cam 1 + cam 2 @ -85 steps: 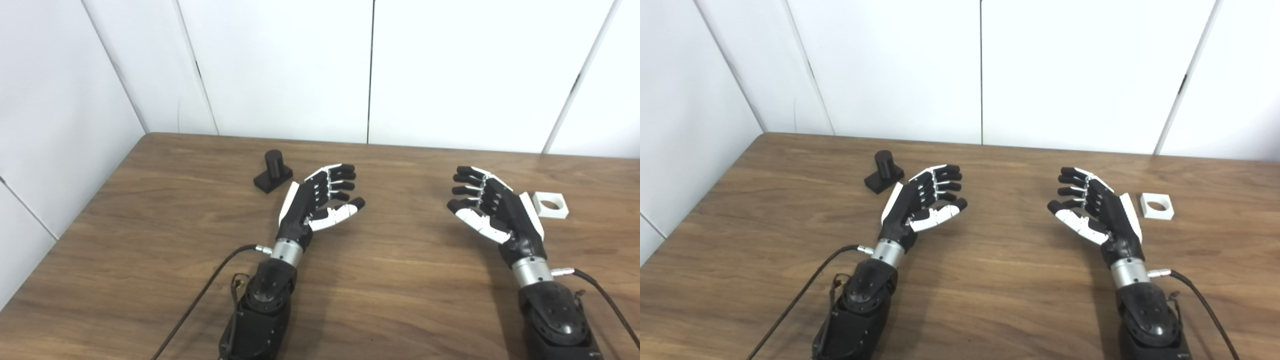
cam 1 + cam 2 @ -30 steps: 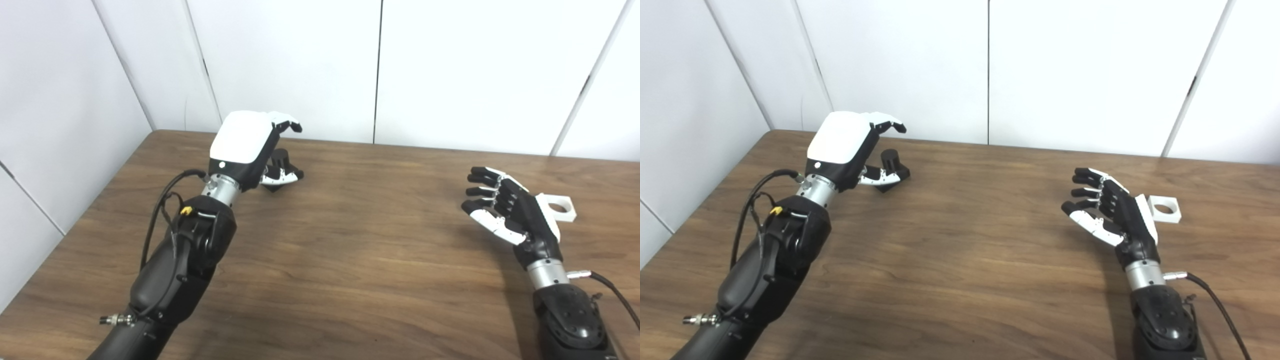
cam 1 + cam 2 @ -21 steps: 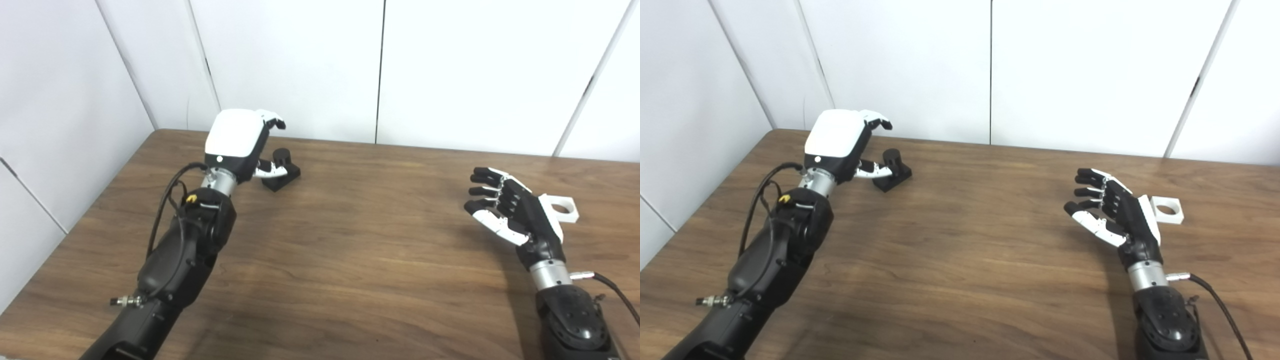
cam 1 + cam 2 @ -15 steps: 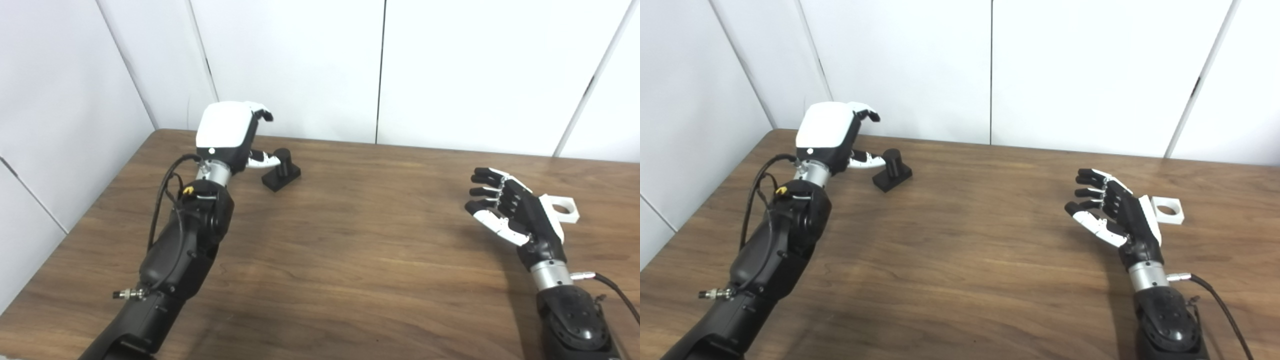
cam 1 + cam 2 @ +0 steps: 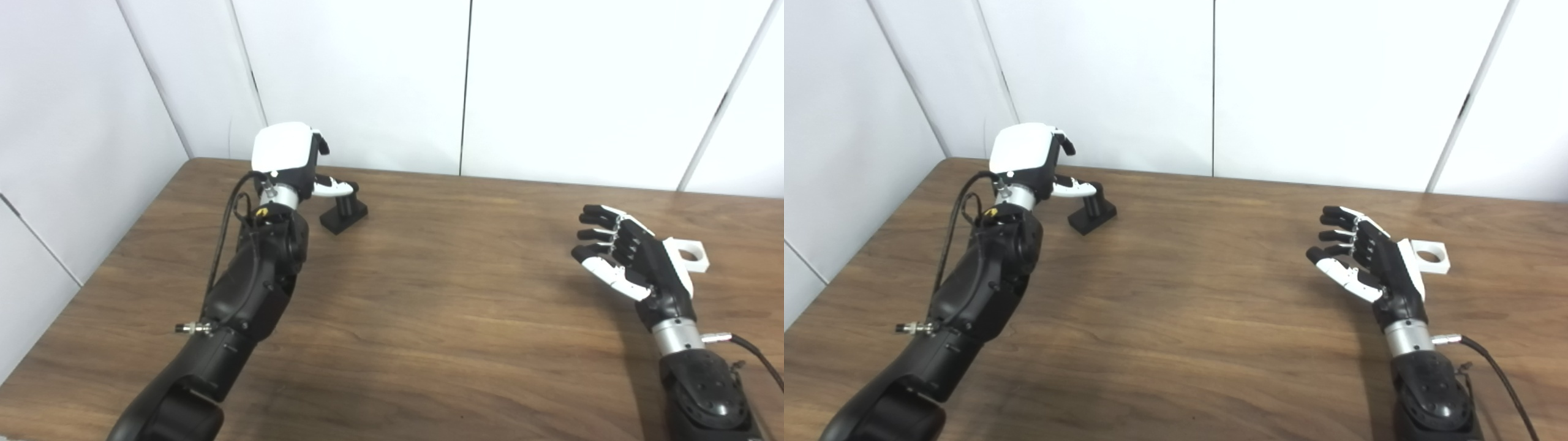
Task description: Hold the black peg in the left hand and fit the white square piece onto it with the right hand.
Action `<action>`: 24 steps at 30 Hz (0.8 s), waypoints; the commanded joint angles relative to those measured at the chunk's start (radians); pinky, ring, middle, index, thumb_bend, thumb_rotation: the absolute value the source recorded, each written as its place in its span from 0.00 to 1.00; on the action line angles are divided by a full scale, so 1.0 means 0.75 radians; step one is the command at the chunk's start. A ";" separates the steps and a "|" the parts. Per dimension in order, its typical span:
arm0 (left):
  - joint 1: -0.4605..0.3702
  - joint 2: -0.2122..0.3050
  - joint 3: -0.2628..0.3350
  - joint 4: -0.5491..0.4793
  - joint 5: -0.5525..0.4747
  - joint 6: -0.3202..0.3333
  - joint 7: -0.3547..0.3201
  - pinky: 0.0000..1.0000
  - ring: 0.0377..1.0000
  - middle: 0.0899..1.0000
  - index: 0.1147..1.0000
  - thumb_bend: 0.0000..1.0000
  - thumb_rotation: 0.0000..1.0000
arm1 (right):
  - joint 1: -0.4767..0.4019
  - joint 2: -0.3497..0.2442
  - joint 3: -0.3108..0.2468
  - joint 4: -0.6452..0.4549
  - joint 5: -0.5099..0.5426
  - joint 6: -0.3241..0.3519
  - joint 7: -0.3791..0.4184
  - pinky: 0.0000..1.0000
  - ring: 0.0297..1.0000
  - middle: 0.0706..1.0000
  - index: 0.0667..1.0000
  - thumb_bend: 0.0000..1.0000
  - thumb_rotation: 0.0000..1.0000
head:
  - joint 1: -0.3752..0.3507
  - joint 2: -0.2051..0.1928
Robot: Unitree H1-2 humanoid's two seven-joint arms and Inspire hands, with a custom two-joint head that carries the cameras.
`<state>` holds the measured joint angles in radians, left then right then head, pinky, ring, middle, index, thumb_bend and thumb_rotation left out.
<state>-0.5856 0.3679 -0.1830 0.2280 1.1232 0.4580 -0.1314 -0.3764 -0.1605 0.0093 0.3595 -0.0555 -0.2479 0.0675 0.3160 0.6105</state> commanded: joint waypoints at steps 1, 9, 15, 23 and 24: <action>-0.099 -0.014 0.003 0.039 0.070 0.016 0.039 0.69 0.86 0.84 0.58 0.92 0.56 | -0.016 0.002 -0.001 -0.029 0.002 -0.034 -0.004 0.58 0.68 0.74 0.74 0.77 0.38 | 0.001 0.003; -0.109 -0.074 0.013 0.135 0.146 0.016 0.022 0.67 0.84 0.84 0.58 0.94 0.56 | -0.012 0.002 -0.003 -0.034 -0.007 -0.033 -0.014 0.59 0.68 0.73 0.73 0.77 0.38 | -0.001 0.013; -0.093 -0.095 0.024 0.175 0.138 0.016 0.023 0.70 0.86 0.85 0.59 0.93 0.49 | -0.008 0.004 -0.006 -0.044 -0.005 -0.024 -0.014 0.58 0.68 0.73 0.73 0.77 0.38 | -0.002 0.015; -0.072 -0.083 0.003 0.204 0.123 0.015 0.026 0.73 0.87 0.86 0.62 0.91 0.48 | -0.004 0.005 -0.007 -0.054 -0.009 -0.019 -0.016 0.58 0.68 0.74 0.74 0.77 0.38 | -0.005 0.018; -0.074 -0.081 0.000 0.209 0.126 0.015 0.023 0.71 0.86 0.86 0.63 0.91 0.48 | -0.003 0.004 -0.007 -0.056 -0.009 -0.016 -0.016 0.58 0.67 0.74 0.74 0.77 0.38 | -0.006 0.018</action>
<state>-0.6051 0.2847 -0.1832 0.3878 1.2011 0.4585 -0.1326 -0.3682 -0.1601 0.0085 0.3451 -0.0650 -0.2462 0.0640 0.3099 0.6228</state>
